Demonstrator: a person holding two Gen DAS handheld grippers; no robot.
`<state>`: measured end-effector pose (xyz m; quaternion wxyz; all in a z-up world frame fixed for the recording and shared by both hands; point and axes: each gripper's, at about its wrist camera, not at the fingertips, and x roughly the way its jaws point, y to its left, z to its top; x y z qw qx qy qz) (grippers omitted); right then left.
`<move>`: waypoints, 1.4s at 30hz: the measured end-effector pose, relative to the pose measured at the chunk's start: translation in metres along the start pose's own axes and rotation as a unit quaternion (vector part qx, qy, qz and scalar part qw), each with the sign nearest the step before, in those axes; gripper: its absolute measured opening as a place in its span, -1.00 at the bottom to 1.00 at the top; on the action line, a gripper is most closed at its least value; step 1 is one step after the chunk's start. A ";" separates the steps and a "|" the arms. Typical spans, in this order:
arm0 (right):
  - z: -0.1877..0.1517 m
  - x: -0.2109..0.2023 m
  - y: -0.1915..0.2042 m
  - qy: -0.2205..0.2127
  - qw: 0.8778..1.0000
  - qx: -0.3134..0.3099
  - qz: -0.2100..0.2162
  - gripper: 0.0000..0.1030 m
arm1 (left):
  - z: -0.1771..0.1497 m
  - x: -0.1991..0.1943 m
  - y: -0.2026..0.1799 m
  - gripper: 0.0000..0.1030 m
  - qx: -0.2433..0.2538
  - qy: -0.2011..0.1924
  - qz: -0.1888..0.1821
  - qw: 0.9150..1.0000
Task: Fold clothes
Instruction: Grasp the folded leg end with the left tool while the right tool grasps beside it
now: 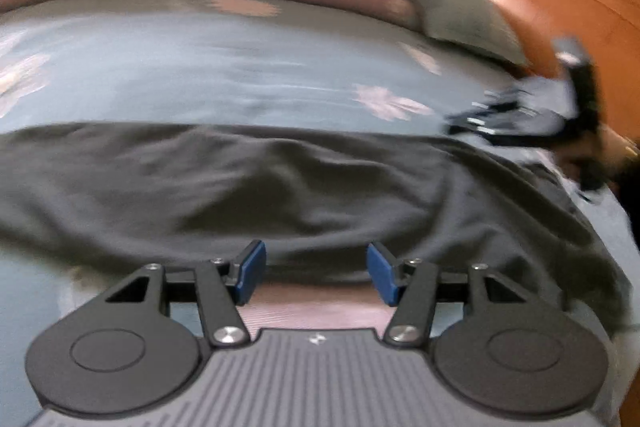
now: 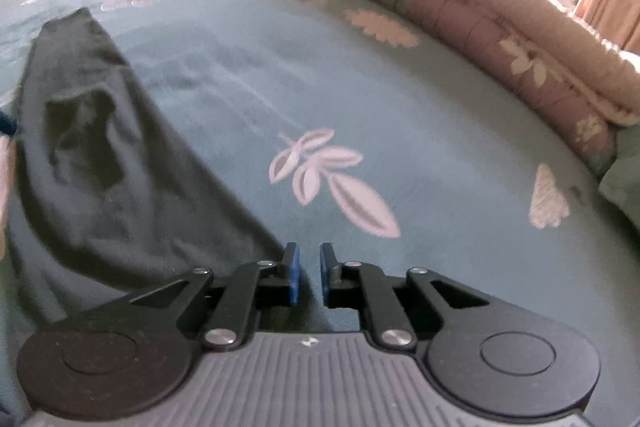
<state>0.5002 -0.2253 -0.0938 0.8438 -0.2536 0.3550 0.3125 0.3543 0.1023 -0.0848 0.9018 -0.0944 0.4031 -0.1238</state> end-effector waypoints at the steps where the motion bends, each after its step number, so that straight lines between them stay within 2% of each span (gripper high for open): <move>1: 0.003 -0.003 0.001 0.000 1.000 -0.002 0.004 -0.68 | 0.000 -0.003 0.011 0.10 -0.019 -0.003 0.011 1.000; 5: 0.023 -0.012 0.010 -0.007 0.999 0.003 0.043 -0.67 | -0.005 -0.019 0.067 0.10 -0.120 -0.032 0.045 0.991; 8: 0.046 -0.010 0.024 -0.017 0.997 0.002 0.077 -0.64 | -0.013 -0.032 0.111 0.10 -0.202 -0.051 0.063 0.976; 11: 0.071 -0.003 0.048 -0.023 0.995 -0.024 0.091 -0.58 | -0.028 -0.036 0.163 0.10 -0.309 -0.079 0.024 0.948; 14: 0.095 0.007 0.075 -0.028 0.992 -0.049 0.114 -0.57 | -0.043 -0.031 0.214 0.07 -0.416 -0.122 -0.047 0.900; 16: 0.112 0.014 0.092 -0.032 0.989 -0.064 0.132 -0.56 | -0.046 -0.026 0.238 -0.29 -0.451 -0.142 -0.050 0.880; 18: 0.131 0.023 0.105 -0.038 0.985 -0.069 0.156 -0.55 | -0.048 -0.018 0.258 -0.76 -0.473 -0.144 -0.052 0.868; 22: 0.169 0.042 0.132 -0.050 0.975 -0.080 0.202 -0.34 | -0.045 -0.006 0.276 -0.82 -0.482 -0.141 -0.073 0.862; 24: 0.188 0.051 0.146 -0.056 0.969 -0.086 0.226 -0.29 | -0.042 -0.003 0.275 -0.82 -0.475 -0.146 -0.068 0.865; 26: 0.209 0.069 0.155 -0.054 0.961 -0.075 0.262 -0.14 | -0.041 -0.001 0.275 -0.82 -0.472 -0.153 -0.067 0.865; 31: 0.246 0.136 0.171 -0.028 0.951 -0.035 0.306 -0.11 | -0.043 0.003 0.271 -0.82 -0.465 -0.164 -0.067 0.867; 35: 0.253 0.177 0.179 0.000 0.946 -0.002 0.324 -0.11 | -0.054 -0.006 0.269 -0.82 -0.485 -0.158 -0.068 0.858; 37: 0.252 0.182 0.183 -0.004 0.940 -0.001 0.341 -0.11 | -0.058 -0.012 0.273 -0.81 -0.492 -0.160 -0.065 0.853; 40: 0.255 0.191 0.189 -0.007 0.935 0.000 0.353 -0.11 | -0.060 -0.009 0.284 -0.81 -0.508 -0.170 -0.075 0.841; 41: 0.257 0.194 0.190 -0.007 0.933 0.006 0.359 -0.11 | -0.057 -0.005 0.284 -0.81 -0.508 -0.173 -0.070 0.841; 42: 0.259 0.197 0.191 -0.008 0.932 0.014 0.363 -0.13 | -0.052 -0.002 0.283 -0.81 -0.501 -0.175 -0.062 0.845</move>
